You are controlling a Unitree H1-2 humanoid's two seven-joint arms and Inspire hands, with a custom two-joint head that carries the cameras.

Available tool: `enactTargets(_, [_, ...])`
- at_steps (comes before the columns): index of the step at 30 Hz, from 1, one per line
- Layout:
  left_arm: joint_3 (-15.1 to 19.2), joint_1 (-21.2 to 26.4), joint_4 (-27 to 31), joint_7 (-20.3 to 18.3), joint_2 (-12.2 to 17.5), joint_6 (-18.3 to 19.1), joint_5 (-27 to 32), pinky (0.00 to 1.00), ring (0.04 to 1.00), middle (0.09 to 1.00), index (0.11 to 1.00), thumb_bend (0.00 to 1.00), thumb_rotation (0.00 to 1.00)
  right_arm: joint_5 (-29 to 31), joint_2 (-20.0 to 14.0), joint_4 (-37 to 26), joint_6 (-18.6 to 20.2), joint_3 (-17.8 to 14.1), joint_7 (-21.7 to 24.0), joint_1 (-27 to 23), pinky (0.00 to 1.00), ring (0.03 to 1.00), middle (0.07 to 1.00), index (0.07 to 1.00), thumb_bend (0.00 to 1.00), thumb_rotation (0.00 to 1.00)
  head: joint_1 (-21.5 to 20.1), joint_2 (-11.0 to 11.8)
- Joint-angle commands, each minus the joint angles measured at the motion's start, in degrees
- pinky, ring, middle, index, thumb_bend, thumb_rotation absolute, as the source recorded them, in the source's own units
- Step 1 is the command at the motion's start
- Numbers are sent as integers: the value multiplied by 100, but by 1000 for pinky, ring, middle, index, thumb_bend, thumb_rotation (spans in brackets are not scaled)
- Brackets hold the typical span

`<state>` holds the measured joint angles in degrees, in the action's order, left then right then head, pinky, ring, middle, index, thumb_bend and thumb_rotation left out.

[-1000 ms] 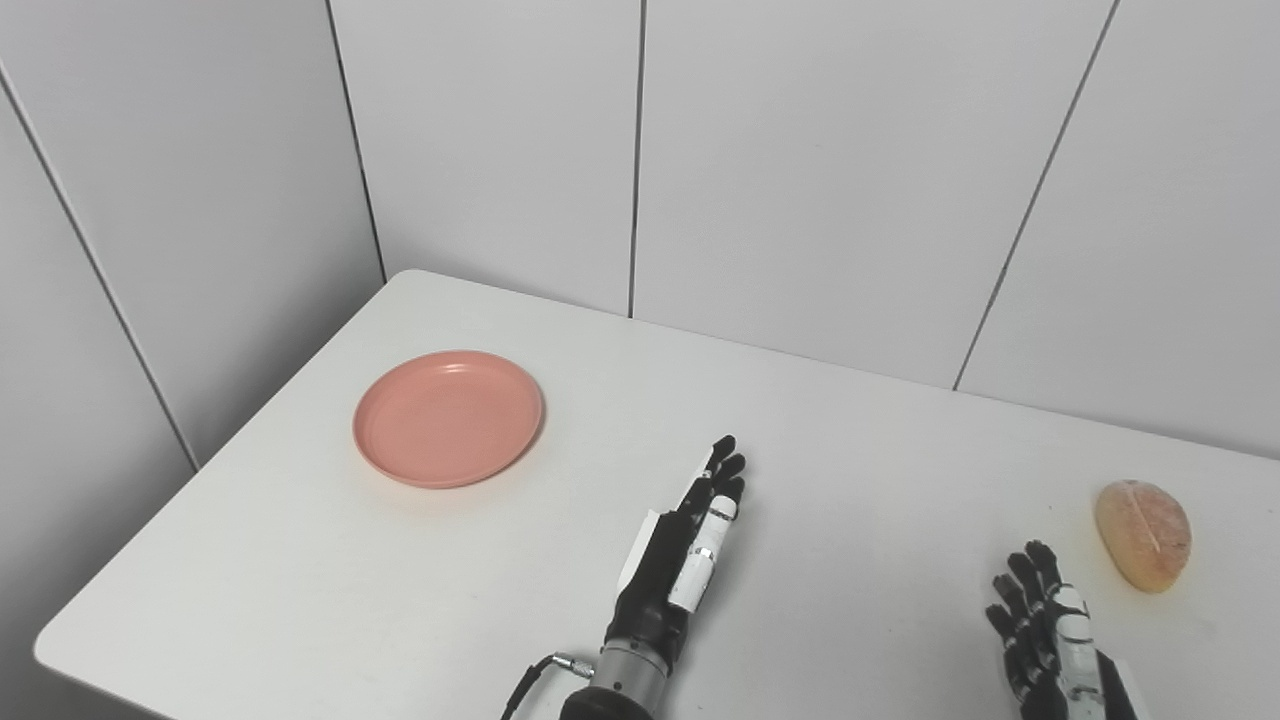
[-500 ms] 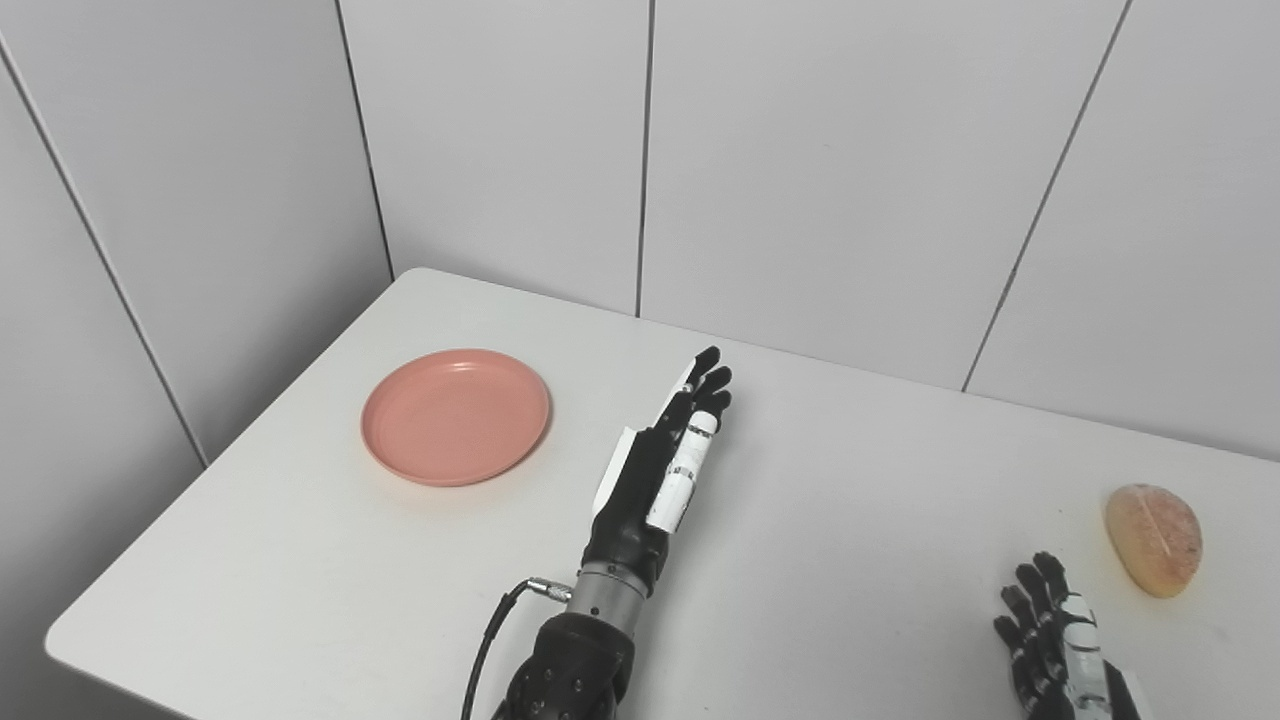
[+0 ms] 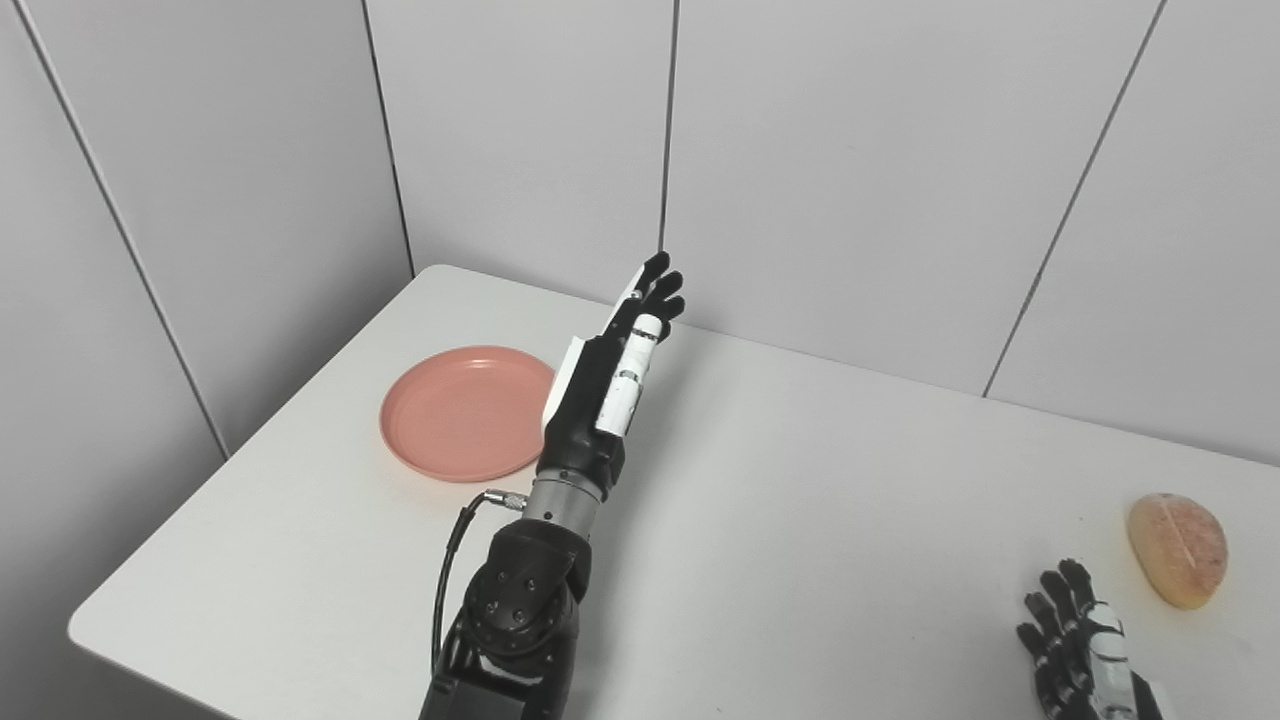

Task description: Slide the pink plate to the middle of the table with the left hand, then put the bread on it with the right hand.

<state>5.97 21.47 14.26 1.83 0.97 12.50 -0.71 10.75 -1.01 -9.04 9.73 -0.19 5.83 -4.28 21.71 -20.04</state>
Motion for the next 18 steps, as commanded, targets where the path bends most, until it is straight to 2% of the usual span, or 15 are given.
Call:
enactTargets(1, [123,366,63,84,130,-20,86,948,928,936,919,392,1000,62,-57,-220,-132,-42,60,-114,1000,1000,1000,1000,278,1000,26,5])
enactTargets(7, [386,636,-145,136,454,-27,120,942,921,934,925,382,1000,103,-90,-258,-118,-44,68,-99,1000,1000,1000,1000,267,1000,68,14])
enactTargets(9, [490,727,-223,196,570,-10,101,911,911,927,912,382,1000,117,-96,-266,-105,-41,69,-95,1000,1000,1000,1000,269,1000,72,14])
enactTargets(13, [641,855,-319,275,735,132,87,907,909,924,914,401,1000,93,-108,-271,-117,-35,63,-80,1000,1000,1000,1000,274,1000,76,10])
enactTargets(18, [975,1041,-503,393,1008,172,167,865,887,896,887,395,1000,73,-130,-278,-102,-23,60,-85,1000,1000,1000,1000,278,1000,145,14])
